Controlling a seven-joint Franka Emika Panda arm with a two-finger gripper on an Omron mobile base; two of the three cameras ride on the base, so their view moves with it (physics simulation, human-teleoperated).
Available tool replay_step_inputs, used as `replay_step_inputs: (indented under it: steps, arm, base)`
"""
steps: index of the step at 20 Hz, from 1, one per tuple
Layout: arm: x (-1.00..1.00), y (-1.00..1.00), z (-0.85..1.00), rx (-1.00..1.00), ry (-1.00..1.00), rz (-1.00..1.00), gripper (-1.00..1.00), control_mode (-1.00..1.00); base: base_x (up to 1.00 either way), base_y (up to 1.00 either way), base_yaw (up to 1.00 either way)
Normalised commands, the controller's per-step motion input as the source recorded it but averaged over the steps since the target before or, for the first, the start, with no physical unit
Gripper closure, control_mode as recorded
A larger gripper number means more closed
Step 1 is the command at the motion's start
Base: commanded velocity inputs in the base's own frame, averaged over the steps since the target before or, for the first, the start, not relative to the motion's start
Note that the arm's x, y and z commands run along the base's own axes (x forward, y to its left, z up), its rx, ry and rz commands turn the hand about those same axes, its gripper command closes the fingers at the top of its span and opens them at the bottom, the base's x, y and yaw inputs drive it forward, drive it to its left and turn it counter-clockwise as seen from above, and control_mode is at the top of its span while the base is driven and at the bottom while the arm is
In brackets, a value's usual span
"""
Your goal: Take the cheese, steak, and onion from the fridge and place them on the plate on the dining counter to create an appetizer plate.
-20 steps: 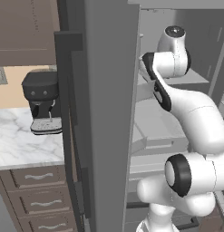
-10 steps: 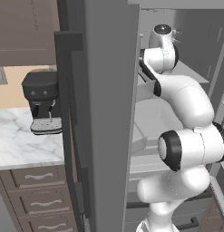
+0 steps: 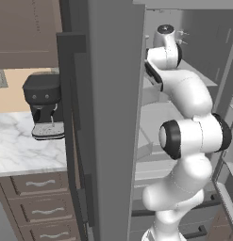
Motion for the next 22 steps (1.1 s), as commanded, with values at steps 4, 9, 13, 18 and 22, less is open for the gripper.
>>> replay_step_inputs:
  steps: [4, 9, 13, 18, 22]
  arm:
    - [0.08, -0.06, -0.28, 0.00, 0.07, -0.13, -1.00, -1.00]
    - [0.02, 0.00, -0.35, 0.00, 0.06, -0.16, -1.00, -1.00]
    - [0.01, 0.00, -0.26, 0.00, 0.05, -0.16, -1.00, -1.00]
    - [0.00, 0.06, -0.15, 0.00, 0.05, -0.17, -1.00, -1.00]
    - [0.00, 0.04, -0.11, 0.00, 0.03, -0.15, -1.00, -1.00]
  base:
    - [0.00, 0.00, 0.00]
    - [0.00, 0.00, 0.00]
    - [0.00, 0.00, 0.00]
    - [0.00, 0.00, 0.00]
    - [0.00, 0.00, 0.00]
